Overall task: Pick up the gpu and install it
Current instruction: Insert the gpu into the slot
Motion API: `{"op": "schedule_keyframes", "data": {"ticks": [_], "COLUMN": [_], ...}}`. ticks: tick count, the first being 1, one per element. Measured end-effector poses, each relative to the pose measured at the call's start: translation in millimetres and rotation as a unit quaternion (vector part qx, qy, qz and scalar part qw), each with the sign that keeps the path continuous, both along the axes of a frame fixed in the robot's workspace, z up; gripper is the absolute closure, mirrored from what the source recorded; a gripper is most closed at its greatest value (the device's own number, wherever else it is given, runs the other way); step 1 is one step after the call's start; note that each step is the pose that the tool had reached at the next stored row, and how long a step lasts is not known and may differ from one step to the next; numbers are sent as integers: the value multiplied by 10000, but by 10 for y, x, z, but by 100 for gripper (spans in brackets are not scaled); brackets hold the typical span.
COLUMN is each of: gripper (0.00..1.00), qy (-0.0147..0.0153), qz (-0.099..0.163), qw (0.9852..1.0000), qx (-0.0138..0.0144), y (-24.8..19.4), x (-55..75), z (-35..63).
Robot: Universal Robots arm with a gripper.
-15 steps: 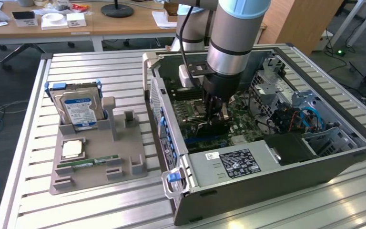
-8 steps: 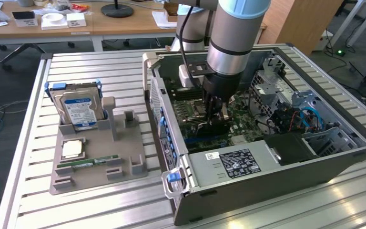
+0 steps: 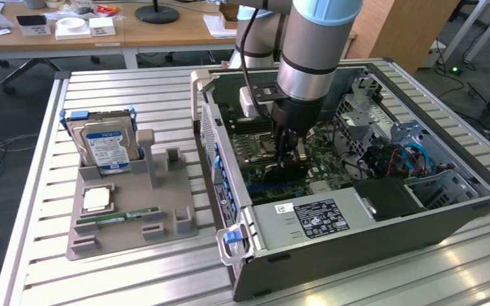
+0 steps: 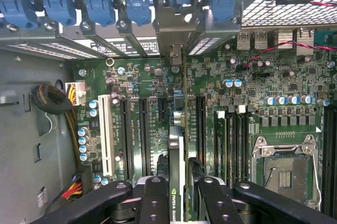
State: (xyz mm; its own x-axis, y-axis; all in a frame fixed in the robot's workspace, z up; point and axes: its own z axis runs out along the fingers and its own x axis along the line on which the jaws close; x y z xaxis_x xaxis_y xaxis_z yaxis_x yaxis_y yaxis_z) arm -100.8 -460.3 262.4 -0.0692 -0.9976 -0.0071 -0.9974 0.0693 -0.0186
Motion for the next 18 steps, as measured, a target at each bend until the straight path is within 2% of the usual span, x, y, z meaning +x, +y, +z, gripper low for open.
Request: {"op": "schedule_keyframes", "data": {"ticks": [18], "gripper": [74], "qy": [0], "qz": [70], "qw": [10000], "qx": [-1], "y": [-1], "x": [-8], "z": [-7]}}
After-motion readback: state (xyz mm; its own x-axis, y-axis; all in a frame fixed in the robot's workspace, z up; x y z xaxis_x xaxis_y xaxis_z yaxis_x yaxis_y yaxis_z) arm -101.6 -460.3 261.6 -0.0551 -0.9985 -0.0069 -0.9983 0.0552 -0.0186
